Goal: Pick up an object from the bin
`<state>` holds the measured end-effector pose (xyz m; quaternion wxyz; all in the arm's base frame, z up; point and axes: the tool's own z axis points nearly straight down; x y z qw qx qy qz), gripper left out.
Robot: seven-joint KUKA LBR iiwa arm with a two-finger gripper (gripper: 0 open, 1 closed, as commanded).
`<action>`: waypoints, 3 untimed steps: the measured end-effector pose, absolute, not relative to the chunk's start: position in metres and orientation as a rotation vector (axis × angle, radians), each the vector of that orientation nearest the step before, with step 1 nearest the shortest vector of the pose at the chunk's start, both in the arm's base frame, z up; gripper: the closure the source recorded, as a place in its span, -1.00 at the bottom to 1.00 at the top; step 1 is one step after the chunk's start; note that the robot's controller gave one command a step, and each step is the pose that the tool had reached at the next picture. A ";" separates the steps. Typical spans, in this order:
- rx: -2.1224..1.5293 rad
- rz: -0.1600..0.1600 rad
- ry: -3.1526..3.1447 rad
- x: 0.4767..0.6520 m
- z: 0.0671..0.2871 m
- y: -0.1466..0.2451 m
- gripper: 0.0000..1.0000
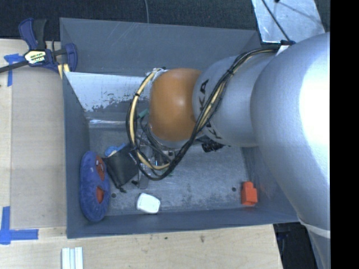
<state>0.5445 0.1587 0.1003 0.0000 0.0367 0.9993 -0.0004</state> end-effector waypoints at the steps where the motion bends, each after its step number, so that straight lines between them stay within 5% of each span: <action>1: 0.242 0.000 3.132 0.541 0.069 0.151 -1.00; 2: 0.240 0.001 3.131 0.542 0.070 0.151 -1.00; 3: 0.242 0.002 3.128 0.543 0.071 0.151 1.00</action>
Offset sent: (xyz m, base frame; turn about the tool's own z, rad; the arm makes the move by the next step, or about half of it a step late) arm -0.0031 -0.0081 -0.0303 0.0831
